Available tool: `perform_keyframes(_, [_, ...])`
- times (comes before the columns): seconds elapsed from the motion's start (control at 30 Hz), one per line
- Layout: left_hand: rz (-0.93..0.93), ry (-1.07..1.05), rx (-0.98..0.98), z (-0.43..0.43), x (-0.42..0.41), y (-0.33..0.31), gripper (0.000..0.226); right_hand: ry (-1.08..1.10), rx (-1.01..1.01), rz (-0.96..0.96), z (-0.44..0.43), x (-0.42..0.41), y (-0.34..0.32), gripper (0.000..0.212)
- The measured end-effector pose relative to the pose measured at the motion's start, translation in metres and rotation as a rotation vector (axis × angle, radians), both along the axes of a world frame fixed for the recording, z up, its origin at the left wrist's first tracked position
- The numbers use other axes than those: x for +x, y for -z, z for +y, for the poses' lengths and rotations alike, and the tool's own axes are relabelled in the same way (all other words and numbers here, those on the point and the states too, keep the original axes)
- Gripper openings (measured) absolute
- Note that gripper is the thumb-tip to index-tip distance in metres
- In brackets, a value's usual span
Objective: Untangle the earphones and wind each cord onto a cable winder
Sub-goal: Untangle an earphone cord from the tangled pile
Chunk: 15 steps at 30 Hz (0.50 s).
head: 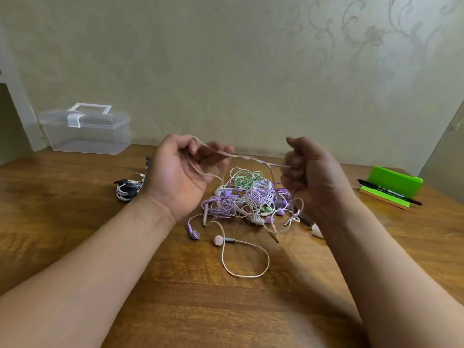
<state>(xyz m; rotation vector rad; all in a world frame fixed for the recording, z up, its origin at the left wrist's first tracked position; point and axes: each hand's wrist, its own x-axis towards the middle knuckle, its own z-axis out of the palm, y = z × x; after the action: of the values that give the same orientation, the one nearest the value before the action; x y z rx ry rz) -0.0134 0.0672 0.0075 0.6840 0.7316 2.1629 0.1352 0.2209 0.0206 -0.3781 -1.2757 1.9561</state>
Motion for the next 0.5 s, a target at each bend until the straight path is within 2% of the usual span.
perform_keyframes(0.07, [-0.019, -0.001, -0.018, 0.0, 0.003, -0.001, 0.031, -0.005, 0.036, -0.018, -0.002, -0.001, 0.003, 0.033])
perform_keyframes(0.13, [0.046, -0.037, -0.102, 0.003, 0.005, 0.002, 0.031, -0.021, 0.072, 0.01, -0.007, -0.002, 0.002, 0.035])
perform_keyframes(0.3, [0.441, -0.182, -0.293, 0.006, 0.01, 0.01, 0.028, -0.14, 0.217, 0.046, -0.019, 0.003, -0.004, 0.035])
perform_keyframes(0.5, [0.755, -0.197, -0.416, 0.01, 0.019, 0.012, 0.053, -0.208, 0.269, 0.085, -0.024, 0.004, -0.006, 0.03])
